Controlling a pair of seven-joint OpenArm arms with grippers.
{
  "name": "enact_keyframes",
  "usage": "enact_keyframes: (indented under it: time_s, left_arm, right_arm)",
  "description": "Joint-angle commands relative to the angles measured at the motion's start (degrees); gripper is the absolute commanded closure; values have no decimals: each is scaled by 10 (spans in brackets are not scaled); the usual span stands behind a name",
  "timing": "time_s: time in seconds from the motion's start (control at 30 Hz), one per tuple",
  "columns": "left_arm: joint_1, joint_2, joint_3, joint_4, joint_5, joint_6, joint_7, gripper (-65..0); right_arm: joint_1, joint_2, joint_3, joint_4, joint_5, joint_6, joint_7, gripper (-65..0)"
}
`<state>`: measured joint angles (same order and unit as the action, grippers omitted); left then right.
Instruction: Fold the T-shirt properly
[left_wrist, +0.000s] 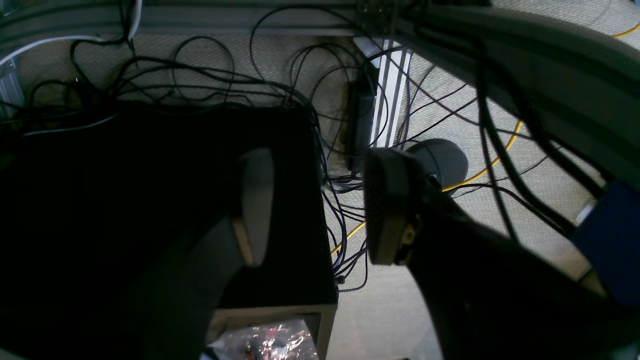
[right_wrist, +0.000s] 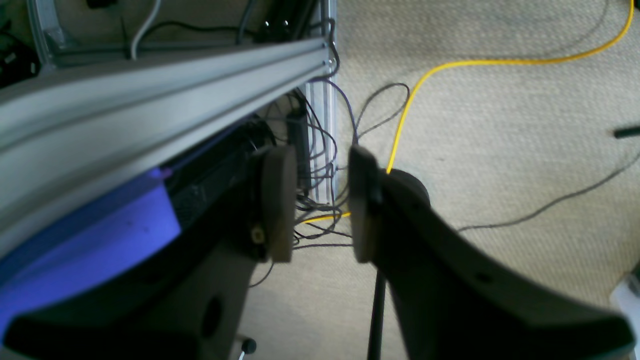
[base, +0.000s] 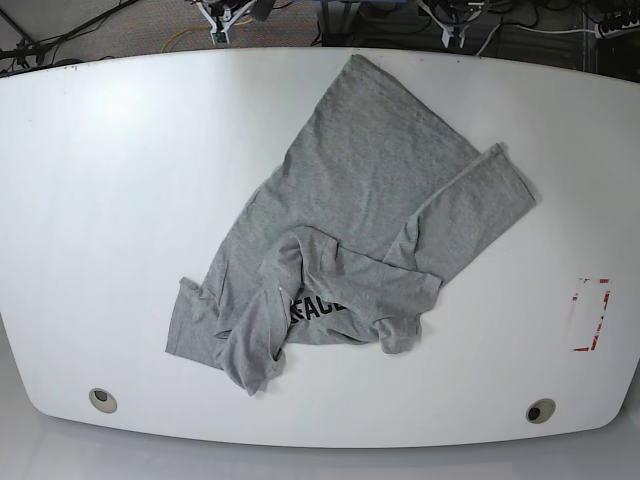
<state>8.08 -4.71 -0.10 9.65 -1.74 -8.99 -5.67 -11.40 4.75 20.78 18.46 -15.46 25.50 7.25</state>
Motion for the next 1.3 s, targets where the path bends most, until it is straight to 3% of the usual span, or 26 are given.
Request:
enact_keyframes:
  time_s: [0.0,0.17,0.37,0.47,0.63,0.97,1.13,1.27]
  left_arm:
    - [4,-4,0,4,-2,-1,-4,-267]
    - [17,-4,0,6,-2,-1,-36,-267]
    - [54,-4,-1,6,-2,-1,-142,-265]
    - [66,-5,-1,6,-2,-1,-177,-265]
    - [86,-6,-2,28,-2,-3,-181,-264]
    - [223,-39,-2,271,-3,-4,-154,-264]
    - [287,-49,-5,365,-5,-4,-140,-264]
    - [344,-62,-16,440,-17,-4,-139,-264]
  right_arm:
    - [-3,3,1,2,0,5,4,-168]
    - [-5,3,4,7,4,5,6,-166]
    - [-26,0,6,22,5,5,9,-165]
    - [-62,-23,5,83,5,5,12,-165]
    - [-118,-45,5,186,5,5,12,-165]
    - [-214,-70,6,333,10,5,12,-165]
    - [-279,-70,5,420,74,9,10,-165]
    - [-332,-70,2,504,108,10,-25,-165]
